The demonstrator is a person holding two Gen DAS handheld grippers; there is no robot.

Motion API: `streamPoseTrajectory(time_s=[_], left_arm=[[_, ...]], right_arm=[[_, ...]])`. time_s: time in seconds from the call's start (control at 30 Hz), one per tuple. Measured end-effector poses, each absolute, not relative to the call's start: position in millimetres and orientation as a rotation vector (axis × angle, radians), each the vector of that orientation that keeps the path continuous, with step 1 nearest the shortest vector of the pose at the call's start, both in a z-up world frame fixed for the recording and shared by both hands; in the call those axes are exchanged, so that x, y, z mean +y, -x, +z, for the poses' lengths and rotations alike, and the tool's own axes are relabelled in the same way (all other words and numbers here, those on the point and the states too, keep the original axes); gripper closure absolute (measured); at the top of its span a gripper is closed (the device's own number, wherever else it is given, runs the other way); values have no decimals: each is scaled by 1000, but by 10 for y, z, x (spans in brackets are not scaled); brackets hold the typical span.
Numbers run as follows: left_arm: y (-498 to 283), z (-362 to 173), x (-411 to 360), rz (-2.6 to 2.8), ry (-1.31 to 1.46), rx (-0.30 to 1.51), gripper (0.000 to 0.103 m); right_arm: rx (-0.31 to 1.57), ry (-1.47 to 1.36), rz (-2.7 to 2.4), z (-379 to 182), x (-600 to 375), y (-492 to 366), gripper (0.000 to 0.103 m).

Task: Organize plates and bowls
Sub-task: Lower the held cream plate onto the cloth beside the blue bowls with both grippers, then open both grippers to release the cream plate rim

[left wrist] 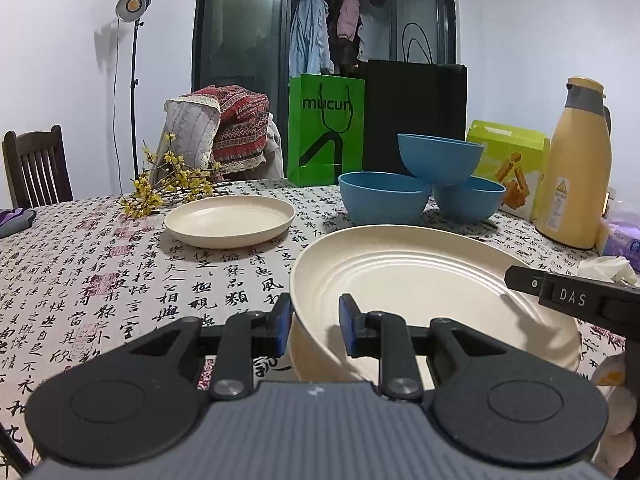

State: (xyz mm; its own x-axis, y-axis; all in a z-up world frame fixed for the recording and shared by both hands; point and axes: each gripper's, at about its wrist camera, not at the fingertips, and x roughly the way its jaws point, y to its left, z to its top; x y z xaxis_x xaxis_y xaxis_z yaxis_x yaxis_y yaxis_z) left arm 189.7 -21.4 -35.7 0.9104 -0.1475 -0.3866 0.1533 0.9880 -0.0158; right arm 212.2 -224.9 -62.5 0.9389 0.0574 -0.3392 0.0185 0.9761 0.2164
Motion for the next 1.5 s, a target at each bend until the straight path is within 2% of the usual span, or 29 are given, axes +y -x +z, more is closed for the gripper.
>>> streamPoseTrajectory(time_s=[1.27, 1.33, 1.37, 1.43, 1.5], left_arm=[[-2050, -529, -336, -109, -118, 496, 76], [-2051, -531, -324, -105, -109, 499, 71], [-2049, -526, -315, -104, -103, 495, 65], [-2025, -507, -279, -98, -82, 479, 50], [-2003, -483, -242, -93, -59, 460, 32]], right_arm=[[350, -93, 0, -827, -2126, -2145, 87], [352, -92, 1, -825, -2136, -2153, 86], [354, -96, 4, -824, -2147, -2160, 86], [356, -111, 6, -822, -2165, -2163, 86], [359, -128, 10, -815, -2195, -2163, 74]])
